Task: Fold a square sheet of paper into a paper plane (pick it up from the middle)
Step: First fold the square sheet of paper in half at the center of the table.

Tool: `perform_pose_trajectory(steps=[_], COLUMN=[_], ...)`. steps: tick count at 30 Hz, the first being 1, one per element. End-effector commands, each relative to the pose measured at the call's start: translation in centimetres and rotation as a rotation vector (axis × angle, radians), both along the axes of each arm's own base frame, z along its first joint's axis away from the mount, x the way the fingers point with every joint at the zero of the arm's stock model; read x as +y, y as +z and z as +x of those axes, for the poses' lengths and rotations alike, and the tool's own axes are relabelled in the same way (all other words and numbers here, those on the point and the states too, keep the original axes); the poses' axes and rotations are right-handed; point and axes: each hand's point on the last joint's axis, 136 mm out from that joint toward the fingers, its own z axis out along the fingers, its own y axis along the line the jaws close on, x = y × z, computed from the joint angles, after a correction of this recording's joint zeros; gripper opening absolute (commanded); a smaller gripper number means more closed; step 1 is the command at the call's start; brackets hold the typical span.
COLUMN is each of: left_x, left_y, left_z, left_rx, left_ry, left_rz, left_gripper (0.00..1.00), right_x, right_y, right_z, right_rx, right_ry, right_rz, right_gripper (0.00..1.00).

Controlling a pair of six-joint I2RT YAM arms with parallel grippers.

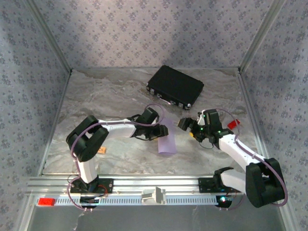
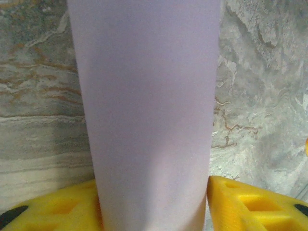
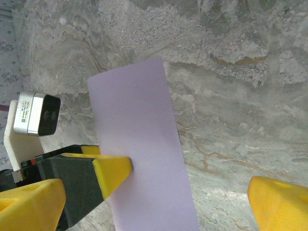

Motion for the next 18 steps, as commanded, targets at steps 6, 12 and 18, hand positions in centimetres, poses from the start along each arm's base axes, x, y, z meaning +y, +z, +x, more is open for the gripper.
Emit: perform_pose_trajectory(steps=[6, 12, 18], left_x=[1.0, 1.6, 1.9], left_y=[0.9, 1.4, 1.6], left_z=[0.2, 0.3, 0.4], left_rx=[-0.061, -0.087, -0.098], left_ry=[-0.04, -0.042, -0.039], left_rz=[0.122, 0.151, 0.168], left_gripper=[0.64, 0.6, 0.56], right_x=[0.7, 1.2, 1.4], right_y=[0.8, 0.9, 0.6], right_z=[0.6, 0.8, 0.7], right_rx=[-0.019, -0.019, -0.012], right_ry=[0.026, 0.032, 0.039], right_rz=[0.01, 0.027, 0.025], right_gripper=[0.99, 0.99, 0.99])
